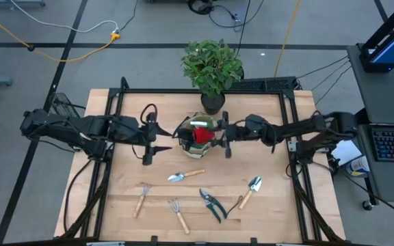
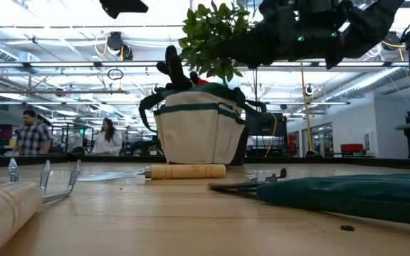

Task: Pick & Place Garden tools in Gardening bag
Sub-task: Put the red gloves in the gardening gloves

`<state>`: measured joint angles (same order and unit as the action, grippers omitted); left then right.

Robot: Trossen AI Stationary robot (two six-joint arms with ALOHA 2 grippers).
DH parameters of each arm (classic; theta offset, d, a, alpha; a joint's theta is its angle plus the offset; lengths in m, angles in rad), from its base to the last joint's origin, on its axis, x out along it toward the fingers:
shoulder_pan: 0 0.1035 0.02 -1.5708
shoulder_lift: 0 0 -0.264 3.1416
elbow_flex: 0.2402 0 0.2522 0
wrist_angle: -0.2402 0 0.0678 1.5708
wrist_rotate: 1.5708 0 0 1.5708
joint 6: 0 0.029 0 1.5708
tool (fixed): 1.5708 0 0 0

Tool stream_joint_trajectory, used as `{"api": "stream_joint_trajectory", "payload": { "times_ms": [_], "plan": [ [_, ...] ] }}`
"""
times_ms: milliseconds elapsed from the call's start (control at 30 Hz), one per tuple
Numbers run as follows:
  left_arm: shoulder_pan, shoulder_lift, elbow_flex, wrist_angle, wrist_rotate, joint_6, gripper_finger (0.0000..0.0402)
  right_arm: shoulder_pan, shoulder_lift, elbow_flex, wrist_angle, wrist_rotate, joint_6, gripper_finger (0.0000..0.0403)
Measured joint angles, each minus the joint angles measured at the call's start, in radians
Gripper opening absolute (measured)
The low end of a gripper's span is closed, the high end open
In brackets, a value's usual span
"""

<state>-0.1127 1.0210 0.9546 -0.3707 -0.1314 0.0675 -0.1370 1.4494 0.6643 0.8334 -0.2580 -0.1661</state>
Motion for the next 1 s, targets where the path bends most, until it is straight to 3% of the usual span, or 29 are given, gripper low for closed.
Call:
{"api": "stream_joint_trajectory", "payload": {
  "times_ms": [67, 167, 333, 567, 1000],
  "plan": [
    [0.001, 0.001, 0.0, 0.025, -0.003, 0.003, 0.0225, 0.011, -0.013, 0.0, -0.075, -0.068, 0.022, 0.0138],
    [0.007, 0.042, 0.002, 0.081, -0.024, 0.006, 0.0225, 0.037, -0.006, -0.001, -0.125, -0.081, 0.023, 0.0144],
    [0.041, 0.167, 0.003, 0.174, -0.028, 0.009, 0.0225, 0.063, 0.023, -0.002, -0.135, 0.023, -0.022, 0.016],
    [0.105, 0.333, 0.0, 0.267, -0.048, -0.089, 0.0225, 0.061, 0.036, -0.001, -0.211, 0.048, -0.038, 0.0158],
    [0.175, 0.436, 0.001, 0.244, -0.027, -0.083, 0.0225, 0.029, 0.036, -0.001, -0.242, 0.053, -0.196, 0.0155]
  ]
}}
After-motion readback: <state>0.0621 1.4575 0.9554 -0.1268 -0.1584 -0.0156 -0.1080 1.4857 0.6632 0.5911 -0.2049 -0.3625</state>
